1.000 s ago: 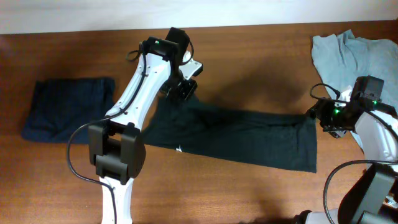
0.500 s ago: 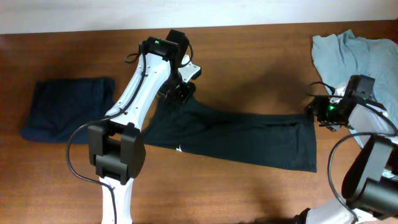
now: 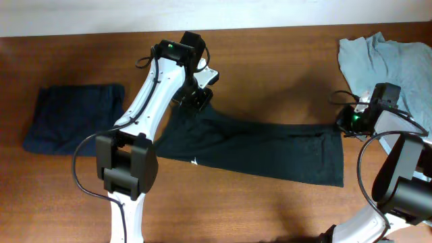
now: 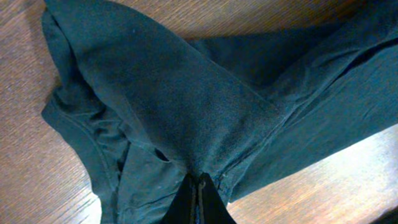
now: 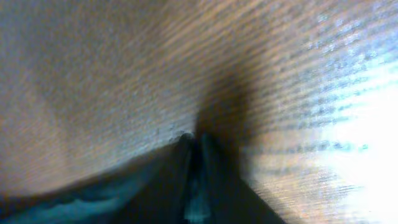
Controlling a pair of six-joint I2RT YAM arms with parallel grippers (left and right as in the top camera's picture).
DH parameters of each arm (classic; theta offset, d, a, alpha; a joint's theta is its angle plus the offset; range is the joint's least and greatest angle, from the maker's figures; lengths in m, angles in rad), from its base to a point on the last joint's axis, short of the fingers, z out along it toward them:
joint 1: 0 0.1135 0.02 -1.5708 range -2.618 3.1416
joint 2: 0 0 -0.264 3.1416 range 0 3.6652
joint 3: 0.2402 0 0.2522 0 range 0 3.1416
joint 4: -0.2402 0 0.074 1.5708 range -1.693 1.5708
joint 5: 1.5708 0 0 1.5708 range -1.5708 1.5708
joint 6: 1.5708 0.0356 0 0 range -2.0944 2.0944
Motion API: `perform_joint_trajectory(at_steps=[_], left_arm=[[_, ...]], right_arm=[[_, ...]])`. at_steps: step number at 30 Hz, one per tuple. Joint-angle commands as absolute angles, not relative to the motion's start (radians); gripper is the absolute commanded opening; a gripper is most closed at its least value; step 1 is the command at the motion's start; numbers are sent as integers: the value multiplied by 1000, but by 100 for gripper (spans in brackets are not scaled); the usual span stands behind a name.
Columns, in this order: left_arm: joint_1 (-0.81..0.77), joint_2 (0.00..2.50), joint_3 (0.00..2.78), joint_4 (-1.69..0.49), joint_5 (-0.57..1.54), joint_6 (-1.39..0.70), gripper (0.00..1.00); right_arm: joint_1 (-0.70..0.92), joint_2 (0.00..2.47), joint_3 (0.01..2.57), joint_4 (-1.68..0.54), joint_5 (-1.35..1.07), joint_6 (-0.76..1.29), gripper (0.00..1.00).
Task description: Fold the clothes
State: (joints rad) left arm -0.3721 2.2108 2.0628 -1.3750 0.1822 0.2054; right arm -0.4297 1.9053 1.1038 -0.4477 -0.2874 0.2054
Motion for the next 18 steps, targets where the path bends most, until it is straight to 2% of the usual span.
perform_joint_trajectory(at_steps=[1, 12, 18], left_arm=[[-371, 2216, 2071, -1373, 179, 203, 1], [-370, 2216, 2071, -1375, 159, 203, 0], [-368, 2215, 2071, -1431, 81, 196, 0]], right_arm=[[-433, 1919, 1113, -448, -340, 204, 4], [-432, 1706, 1146, -493, -393, 138, 4], [-432, 1593, 1146, -664, -315, 154, 4]])
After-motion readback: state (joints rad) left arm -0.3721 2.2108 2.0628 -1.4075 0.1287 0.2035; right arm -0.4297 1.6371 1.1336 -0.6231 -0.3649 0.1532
